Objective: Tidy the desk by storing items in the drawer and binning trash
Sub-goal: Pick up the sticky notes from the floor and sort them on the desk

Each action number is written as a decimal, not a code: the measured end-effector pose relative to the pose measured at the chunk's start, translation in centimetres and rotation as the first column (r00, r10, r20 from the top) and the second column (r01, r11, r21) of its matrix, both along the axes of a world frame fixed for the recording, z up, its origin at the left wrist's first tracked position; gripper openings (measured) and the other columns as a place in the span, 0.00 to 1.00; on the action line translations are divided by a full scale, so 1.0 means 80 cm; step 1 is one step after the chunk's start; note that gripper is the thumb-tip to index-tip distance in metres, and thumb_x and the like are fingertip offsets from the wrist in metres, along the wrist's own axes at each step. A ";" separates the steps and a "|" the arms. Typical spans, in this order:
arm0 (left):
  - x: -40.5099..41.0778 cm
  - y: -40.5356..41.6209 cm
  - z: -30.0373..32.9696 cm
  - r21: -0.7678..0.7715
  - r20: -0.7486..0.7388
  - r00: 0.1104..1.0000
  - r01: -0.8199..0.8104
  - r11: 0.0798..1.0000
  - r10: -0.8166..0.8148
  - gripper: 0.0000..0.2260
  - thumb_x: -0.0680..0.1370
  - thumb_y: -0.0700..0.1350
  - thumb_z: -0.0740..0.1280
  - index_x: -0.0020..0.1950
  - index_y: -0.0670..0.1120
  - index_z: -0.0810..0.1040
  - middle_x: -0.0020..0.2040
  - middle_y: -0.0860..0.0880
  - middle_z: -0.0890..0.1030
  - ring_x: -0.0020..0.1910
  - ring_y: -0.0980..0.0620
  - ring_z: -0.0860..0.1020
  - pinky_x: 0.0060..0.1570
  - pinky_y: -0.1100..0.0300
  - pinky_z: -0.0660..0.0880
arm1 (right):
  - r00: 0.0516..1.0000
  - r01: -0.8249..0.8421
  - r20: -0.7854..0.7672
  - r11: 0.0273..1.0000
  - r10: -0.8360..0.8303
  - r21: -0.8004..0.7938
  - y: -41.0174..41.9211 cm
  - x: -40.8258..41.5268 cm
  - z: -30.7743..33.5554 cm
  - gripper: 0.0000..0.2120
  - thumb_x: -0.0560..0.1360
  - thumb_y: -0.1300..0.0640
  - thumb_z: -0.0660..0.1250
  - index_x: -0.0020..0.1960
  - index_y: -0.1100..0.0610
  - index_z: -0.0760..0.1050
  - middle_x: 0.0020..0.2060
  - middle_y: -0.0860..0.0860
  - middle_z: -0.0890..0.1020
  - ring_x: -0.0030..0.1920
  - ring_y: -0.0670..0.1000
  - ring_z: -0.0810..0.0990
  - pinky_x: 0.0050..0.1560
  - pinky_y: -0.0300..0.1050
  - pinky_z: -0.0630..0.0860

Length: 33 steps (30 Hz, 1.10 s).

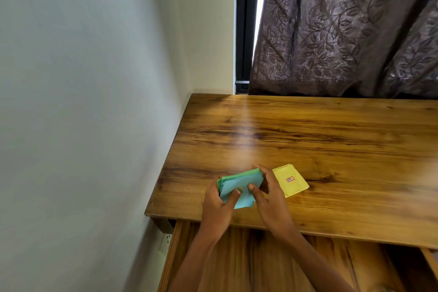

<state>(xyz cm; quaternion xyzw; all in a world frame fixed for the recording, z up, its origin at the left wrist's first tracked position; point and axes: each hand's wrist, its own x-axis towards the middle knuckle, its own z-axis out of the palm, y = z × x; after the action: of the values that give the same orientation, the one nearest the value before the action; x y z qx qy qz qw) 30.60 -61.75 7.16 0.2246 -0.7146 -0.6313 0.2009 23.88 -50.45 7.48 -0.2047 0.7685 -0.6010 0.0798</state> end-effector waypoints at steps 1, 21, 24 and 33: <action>-0.003 0.000 0.001 -0.036 -0.018 0.999 -0.028 0.999 0.027 0.12 0.73 0.42 0.72 0.52 0.54 0.74 0.48 0.50 0.80 0.46 0.57 0.80 0.45 0.62 0.78 | 0.999 0.033 -0.012 0.999 -0.033 0.001 0.000 -0.002 0.000 0.17 0.77 0.63 0.64 0.62 0.48 0.67 0.56 0.47 0.74 0.56 0.45 0.74 0.54 0.41 0.76; -0.018 0.039 -0.016 0.222 0.029 0.987 -0.158 0.962 0.155 0.08 0.81 0.48 0.58 0.57 0.50 0.74 0.48 0.49 0.76 0.45 0.56 0.75 0.35 0.72 0.73 | 0.885 0.223 0.441 0.967 -0.148 -0.123 -0.020 0.029 -0.006 0.13 0.78 0.43 0.53 0.57 0.49 0.62 0.46 0.48 0.74 0.46 0.42 0.73 0.39 0.33 0.68; -0.016 0.042 -0.016 0.212 0.034 0.987 -0.163 0.964 0.159 0.08 0.81 0.47 0.58 0.56 0.46 0.74 0.48 0.46 0.77 0.44 0.54 0.76 0.34 0.69 0.74 | 0.860 0.287 0.465 0.952 -0.208 -0.106 -0.025 0.028 -0.007 0.13 0.78 0.43 0.55 0.56 0.51 0.65 0.43 0.48 0.74 0.44 0.42 0.73 0.38 0.34 0.68; -0.010 0.051 -0.046 0.113 -0.033 0.990 -0.135 0.984 0.139 0.39 0.64 0.77 0.56 0.61 0.50 0.65 0.54 0.44 0.75 0.53 0.50 0.77 0.46 0.60 0.77 | 0.895 0.164 0.441 0.969 -0.067 -0.186 -0.018 0.031 -0.004 0.12 0.78 0.43 0.51 0.58 0.46 0.61 0.50 0.48 0.74 0.50 0.43 0.73 0.44 0.33 0.70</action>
<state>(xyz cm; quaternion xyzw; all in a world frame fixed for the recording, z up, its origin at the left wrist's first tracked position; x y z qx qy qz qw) 29.76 -57.66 3.46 0.2711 -0.6572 -0.6590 0.2455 26.35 -51.91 7.17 -0.0277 0.6716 -0.7159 0.1889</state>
